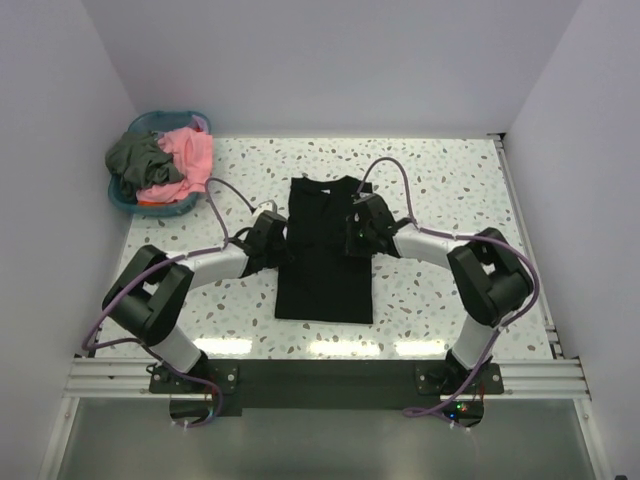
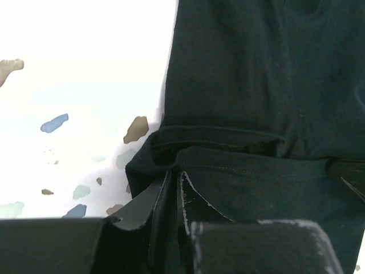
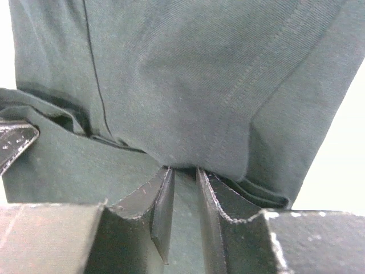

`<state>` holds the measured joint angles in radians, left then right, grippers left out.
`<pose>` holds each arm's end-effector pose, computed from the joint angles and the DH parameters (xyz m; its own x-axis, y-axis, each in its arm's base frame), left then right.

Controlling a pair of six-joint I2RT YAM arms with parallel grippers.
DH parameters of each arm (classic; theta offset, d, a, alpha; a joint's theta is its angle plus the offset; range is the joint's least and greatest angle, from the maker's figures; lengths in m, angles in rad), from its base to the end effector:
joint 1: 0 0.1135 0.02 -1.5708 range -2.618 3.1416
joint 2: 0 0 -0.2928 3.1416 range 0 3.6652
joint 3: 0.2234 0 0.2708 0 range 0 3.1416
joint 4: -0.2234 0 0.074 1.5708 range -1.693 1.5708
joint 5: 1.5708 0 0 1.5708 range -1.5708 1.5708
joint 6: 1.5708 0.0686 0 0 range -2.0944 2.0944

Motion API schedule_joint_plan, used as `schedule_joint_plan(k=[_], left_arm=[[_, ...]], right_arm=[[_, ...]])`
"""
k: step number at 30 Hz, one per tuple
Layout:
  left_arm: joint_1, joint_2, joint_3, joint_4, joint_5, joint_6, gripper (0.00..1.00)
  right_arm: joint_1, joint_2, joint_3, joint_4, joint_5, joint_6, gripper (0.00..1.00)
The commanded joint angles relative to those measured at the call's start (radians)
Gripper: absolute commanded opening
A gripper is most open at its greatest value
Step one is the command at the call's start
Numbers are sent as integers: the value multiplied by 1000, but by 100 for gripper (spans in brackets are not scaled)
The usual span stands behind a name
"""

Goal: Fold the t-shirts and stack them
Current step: Fold the tshirt

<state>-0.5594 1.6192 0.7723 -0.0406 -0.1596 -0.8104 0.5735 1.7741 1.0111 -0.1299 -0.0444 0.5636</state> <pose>0.2969 -0.1730 0.1379 -0.7710 -0.3612 -0.5244 -0.1737 0.9116 -0.3725 0.3351 0.2200 0.1501 -0.8551 0.0830 -0.5117 -0.1284 0.9224 0.3643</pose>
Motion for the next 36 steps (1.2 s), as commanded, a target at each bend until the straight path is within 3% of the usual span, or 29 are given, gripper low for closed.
schedule_joint_plan(k=[1,6,26,32,36], left_arm=[[3,-21,-21,-15,-17,-12,14],[1,-15,-5,-15,-9,8,14],[3,-10,13,-12,20,45,14],[4,-53,41,-1,64,97,22],[4,-122,68,-11,91,129,39]], right_arm=[[-15,-74,-22,6,-64,-40,27],[-43,-117,-45,7,-112,-51,29],[-132,-87,-71,-34,12,-102,28],[-132,-114,-5,-91,70,-117,29],[-132,-162,53,-180,110,-119,41]])
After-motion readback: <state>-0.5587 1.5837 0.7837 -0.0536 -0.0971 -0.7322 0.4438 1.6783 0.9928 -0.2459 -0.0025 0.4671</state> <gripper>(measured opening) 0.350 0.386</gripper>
